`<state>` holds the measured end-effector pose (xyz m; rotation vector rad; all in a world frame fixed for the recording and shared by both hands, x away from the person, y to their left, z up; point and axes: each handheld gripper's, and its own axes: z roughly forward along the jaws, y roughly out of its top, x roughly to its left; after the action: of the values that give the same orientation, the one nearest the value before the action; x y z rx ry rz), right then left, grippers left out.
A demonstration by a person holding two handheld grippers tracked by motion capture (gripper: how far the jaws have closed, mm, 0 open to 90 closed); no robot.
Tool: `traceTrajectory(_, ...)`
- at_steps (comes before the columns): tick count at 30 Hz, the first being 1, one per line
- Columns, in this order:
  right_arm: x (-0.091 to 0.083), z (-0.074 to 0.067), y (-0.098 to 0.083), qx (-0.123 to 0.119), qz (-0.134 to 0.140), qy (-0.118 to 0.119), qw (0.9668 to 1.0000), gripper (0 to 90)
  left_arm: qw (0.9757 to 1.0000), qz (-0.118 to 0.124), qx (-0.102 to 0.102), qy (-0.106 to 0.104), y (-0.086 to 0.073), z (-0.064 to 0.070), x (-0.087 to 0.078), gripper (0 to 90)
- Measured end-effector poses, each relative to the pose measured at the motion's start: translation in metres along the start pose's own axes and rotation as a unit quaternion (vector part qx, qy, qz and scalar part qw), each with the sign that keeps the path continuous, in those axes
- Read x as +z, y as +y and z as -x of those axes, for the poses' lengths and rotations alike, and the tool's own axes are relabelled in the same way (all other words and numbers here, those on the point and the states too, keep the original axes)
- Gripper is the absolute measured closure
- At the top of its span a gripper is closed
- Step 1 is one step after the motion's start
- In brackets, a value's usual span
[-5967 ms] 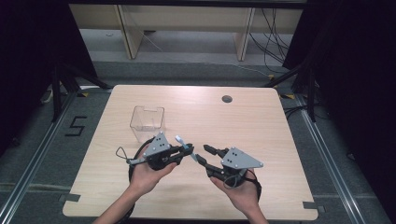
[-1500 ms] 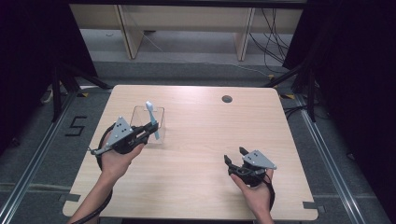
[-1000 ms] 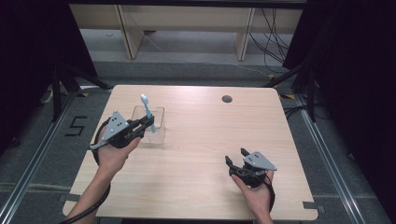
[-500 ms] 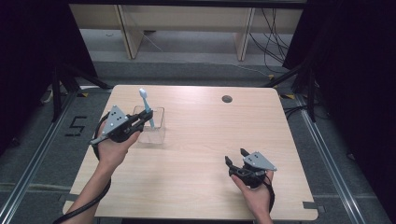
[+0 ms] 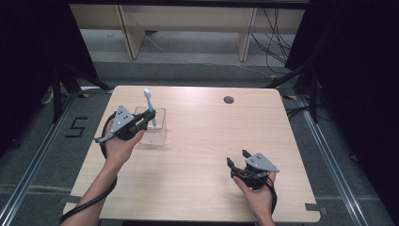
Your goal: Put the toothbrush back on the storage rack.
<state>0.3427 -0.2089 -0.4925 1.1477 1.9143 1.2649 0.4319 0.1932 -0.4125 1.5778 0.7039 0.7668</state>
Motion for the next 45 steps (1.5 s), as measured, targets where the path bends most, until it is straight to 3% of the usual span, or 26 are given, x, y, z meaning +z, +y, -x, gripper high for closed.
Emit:
traceTrajectory(12,-0.001,0.001,0.000,-0.013,-0.001,-0.009,0.9999,33.7,1.0000,-0.003,-0.002,0.000,-0.010,-0.001,0.011,83.2)
traceTrajectory(24,0.000,0.000,-0.001,-0.003,0.000,0.002,1.0000,33.8,1.0000,-0.005,0.001,-0.003,-0.020,0.001,0.022,83.2)
traceTrajectory(26,-0.001,0.000,0.000,-0.009,-0.003,-0.008,0.9999,33.7,1.0000,-0.009,0.002,-0.001,-0.021,0.001,0.022,83.2)
traceTrajectory(32,0.000,0.000,-0.001,-0.010,-0.003,-0.007,0.9999,33.7,0.9999,-0.013,0.002,-0.001,-0.026,0.001,0.025,83.2)
traceTrajectory(37,0.000,-0.001,-0.002,0.000,-0.005,0.001,1.0000,33.6,0.9998,-0.017,0.012,-0.002,-0.030,0.003,0.029,83.1)
traceTrajectory(40,0.000,0.000,-0.002,-0.014,-0.007,-0.006,0.9999,33.6,0.9997,-0.020,0.014,-0.002,-0.032,0.004,0.030,83.2)
traceTrajectory(45,0.001,-0.002,-0.002,-0.004,-0.011,0.003,0.9999,33.5,0.9996,-0.025,0.012,-0.002,-0.037,0.004,0.032,83.2)
